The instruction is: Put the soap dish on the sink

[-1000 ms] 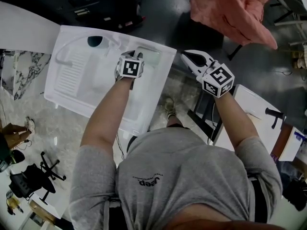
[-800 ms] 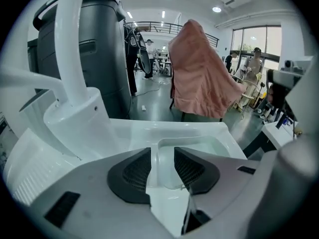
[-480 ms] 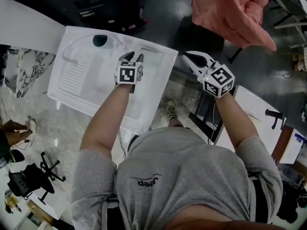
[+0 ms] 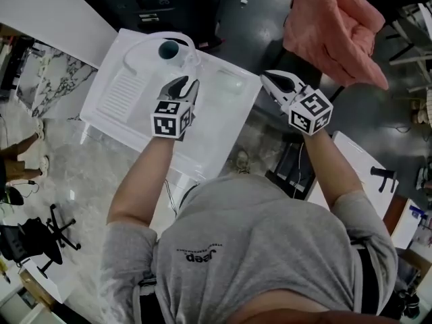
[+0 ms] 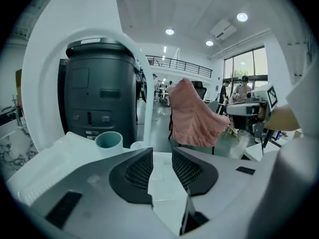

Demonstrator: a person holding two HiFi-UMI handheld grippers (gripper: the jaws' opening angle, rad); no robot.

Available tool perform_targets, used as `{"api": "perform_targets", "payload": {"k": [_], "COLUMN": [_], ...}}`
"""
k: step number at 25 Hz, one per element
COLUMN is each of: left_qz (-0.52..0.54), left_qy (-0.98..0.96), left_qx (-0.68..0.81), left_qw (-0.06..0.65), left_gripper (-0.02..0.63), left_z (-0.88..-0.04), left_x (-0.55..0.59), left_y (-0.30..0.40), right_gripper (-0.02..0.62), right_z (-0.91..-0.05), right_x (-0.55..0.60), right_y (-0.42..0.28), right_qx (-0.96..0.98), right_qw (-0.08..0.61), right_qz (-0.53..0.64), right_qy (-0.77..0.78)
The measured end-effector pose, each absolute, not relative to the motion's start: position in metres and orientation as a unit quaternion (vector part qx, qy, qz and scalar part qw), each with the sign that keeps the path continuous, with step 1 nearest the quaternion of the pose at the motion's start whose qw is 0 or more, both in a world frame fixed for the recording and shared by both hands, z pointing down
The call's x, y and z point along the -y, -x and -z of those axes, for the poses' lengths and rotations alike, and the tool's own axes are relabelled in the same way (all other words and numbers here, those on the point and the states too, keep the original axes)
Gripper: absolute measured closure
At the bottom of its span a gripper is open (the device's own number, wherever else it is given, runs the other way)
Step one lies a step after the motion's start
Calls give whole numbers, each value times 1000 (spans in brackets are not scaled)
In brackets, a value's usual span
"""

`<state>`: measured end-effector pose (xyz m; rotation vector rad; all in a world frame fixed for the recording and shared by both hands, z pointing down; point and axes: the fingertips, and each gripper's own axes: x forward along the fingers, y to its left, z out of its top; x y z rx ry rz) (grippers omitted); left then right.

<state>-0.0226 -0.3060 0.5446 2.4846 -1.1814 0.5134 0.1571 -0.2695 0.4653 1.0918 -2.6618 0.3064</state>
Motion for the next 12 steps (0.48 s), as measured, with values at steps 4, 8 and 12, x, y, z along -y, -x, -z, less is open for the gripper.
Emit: {"api": "perform_targets", "payload": {"k": [4, 8, 12], "left_qz": [-145, -109, -93], "left_qy": [-879, -882, -883], "left_qx": [425, 433, 439], "left_qw": [159, 152, 136], "left_gripper": [500, 519, 534], "left_z": [-512, -487, -469], "left_x": [283, 259, 237], "left_y": [64, 102, 128], "right_gripper": [541, 541, 541], "right_z": [-446, -434, -426], "right_x": [268, 263, 255], "right_y": [-129, -102, -80], "right_qx": [919, 925, 929], "right_qw": [122, 122, 124], "right_qz": [-98, -94, -93], "right_qy": [-361, -348, -337]}}
